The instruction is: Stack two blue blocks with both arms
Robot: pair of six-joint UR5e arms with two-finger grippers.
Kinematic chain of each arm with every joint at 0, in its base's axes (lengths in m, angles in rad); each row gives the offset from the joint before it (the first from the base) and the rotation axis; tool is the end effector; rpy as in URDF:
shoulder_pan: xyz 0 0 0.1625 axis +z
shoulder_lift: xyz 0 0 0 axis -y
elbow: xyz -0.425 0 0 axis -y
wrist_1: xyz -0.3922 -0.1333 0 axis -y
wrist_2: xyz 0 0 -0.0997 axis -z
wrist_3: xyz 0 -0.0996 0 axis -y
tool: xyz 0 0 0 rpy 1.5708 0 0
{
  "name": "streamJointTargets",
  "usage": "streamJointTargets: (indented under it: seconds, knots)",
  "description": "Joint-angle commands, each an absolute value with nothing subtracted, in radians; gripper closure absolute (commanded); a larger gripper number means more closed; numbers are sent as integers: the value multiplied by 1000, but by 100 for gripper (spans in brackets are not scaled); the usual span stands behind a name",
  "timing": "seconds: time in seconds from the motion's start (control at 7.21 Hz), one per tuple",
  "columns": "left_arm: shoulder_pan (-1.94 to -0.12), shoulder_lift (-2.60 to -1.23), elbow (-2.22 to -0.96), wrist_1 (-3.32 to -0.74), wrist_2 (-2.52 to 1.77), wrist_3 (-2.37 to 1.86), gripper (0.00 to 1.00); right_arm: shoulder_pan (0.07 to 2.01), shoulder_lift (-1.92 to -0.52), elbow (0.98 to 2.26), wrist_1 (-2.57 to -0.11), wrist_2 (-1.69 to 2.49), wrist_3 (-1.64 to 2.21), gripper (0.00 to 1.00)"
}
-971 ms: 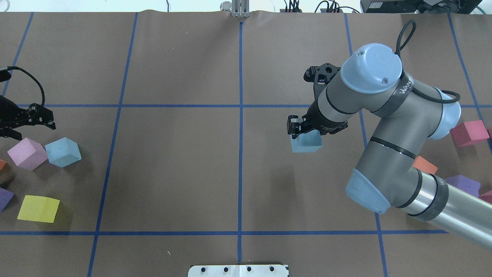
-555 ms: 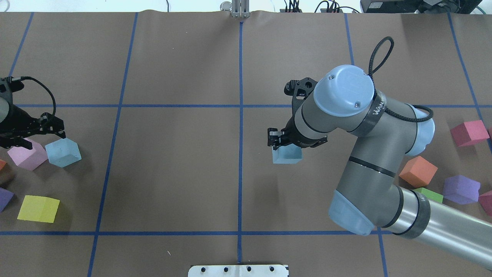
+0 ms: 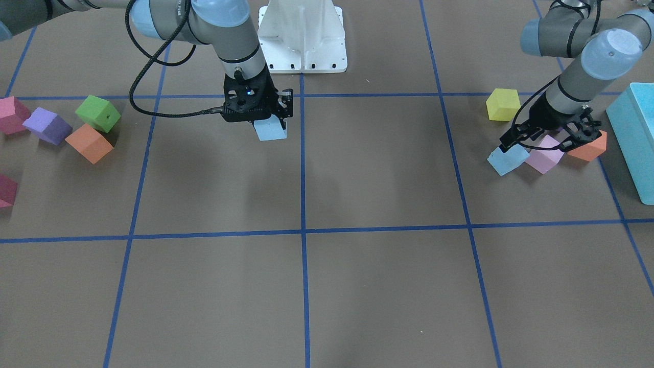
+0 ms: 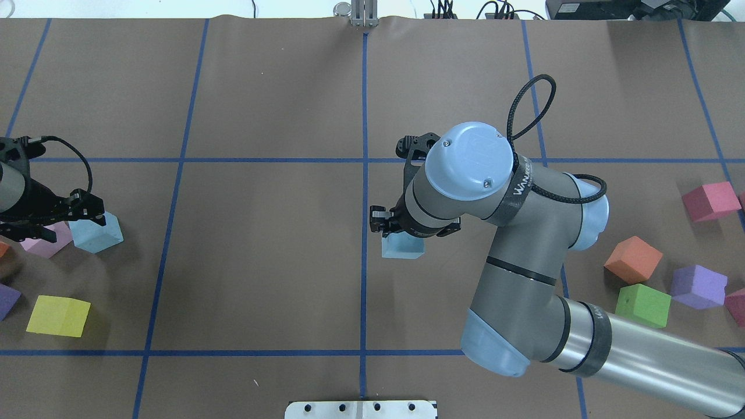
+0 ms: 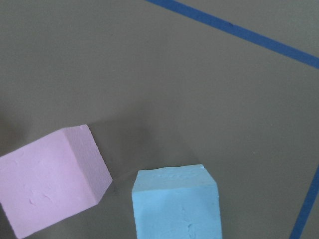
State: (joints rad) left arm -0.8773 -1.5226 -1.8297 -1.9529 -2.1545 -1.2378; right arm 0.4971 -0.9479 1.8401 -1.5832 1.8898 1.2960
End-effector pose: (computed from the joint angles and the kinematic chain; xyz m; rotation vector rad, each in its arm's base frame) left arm 0.2543 -0.4286 0.5182 -0.1388 0.7987 -0.3414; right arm -0.5056 -0.3904 0.1858 0.0521 -0.9195 0.0661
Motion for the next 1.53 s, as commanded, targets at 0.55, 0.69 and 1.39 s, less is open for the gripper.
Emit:
streamJointTargets:
  seconds: [0.55, 0.69, 1.39]
  knots:
    - [-864, -1578, -1744, -1971, -2155, -1218, 3, 497, -870, 1691, -1583, 1862, 1237, 38]
    - [-864, -1586, -1740, -1970, -2157, -1206, 3, 500, -855, 1665, -1583, 1856, 1217, 37]
    - [-864, -1609, -1701, -1980, -2157, -1204, 15, 502, -750, 1527, -1572, 1856, 1226, 37]
